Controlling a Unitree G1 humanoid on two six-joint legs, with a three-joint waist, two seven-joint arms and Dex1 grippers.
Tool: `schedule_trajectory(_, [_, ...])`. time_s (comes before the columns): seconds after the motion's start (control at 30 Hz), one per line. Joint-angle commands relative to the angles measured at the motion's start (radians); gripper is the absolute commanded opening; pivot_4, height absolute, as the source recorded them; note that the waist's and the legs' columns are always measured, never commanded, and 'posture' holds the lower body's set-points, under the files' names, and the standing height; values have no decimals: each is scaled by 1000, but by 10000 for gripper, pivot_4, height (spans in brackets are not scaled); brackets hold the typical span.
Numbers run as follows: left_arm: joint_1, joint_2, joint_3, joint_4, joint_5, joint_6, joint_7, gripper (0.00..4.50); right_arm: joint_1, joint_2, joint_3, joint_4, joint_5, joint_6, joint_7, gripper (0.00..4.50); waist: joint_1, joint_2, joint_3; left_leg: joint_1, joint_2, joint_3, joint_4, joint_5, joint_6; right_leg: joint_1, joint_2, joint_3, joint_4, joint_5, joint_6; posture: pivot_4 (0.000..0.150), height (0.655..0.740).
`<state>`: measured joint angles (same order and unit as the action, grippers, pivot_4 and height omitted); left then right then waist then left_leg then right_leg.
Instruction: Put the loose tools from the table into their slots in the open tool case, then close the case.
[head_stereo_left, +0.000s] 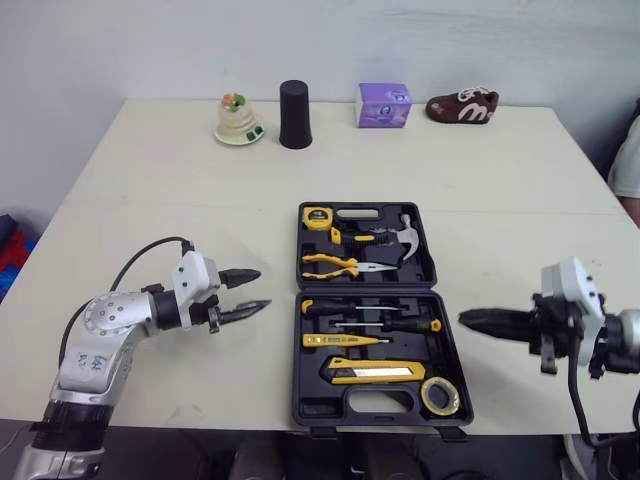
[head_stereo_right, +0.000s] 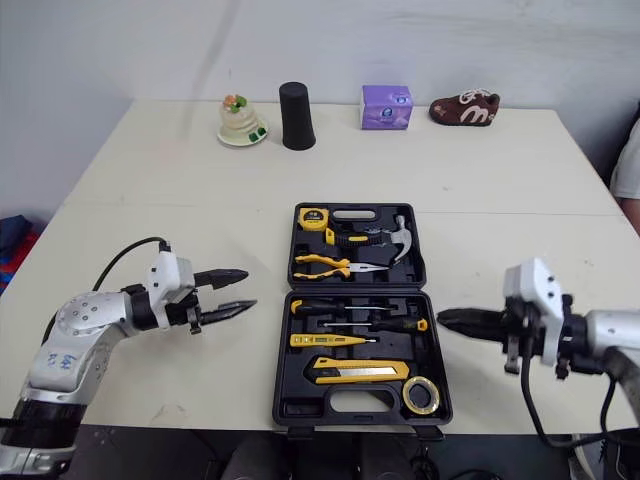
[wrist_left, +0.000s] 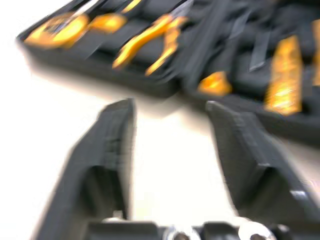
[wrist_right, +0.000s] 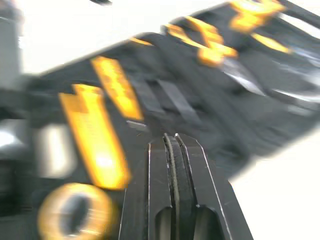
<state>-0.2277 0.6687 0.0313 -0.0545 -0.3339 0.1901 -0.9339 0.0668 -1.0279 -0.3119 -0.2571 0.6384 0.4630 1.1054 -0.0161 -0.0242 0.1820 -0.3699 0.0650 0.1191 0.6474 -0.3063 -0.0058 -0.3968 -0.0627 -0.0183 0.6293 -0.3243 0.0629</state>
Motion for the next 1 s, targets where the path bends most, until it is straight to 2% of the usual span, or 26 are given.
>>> schedule_trajectory(0.03, [-42,-29,-63,27,62,15,30,4223,-49,-19,72,115,-165,-82,-36,0,4,0,0,-2,0,1,1,1,-1,-1,0,0,0,0,1,1500,7400])
schedule_trajectory(0.07, [-54,-40,-82,34,73,29,33,312,-74,-9,106,155,-212,-117,-40,0,4,0,0,-2,-1,2,2,1,-2,-1,0,1,-1,0,1,1500,7400])
schedule_trajectory(0.37, [-111,-112,-157,7,90,129,62,312,-302,146,287,357,-376,-290,-51,0,-13,1,1,-1,0,5,3,3,-3,-1,2,3,1,1,4,1500,7400])
schedule_trajectory(0.67, [-206,-204,-211,31,149,195,136,312,-420,254,359,392,-409,-302,-34,0,-8,1,1,-1,-2,4,6,6,-4,-1,1,3,6,3,6,1500,7400])
schedule_trajectory(0.83, [-236,-206,-207,76,186,213,154,312,-494,298,373,435,-446,-283,-50,0,-15,1,1,0,-2,5,7,7,-3,-1,1,4,9,4,7,1500,7400])
schedule_trajectory(1.0, [-235,-186,-184,85,188,234,146,312,-491,286,382,490,-494,-308,-35,0,-15,1,1,1,-1,4,6,7,-4,-1,2,3,10,3,6,1500,7400])
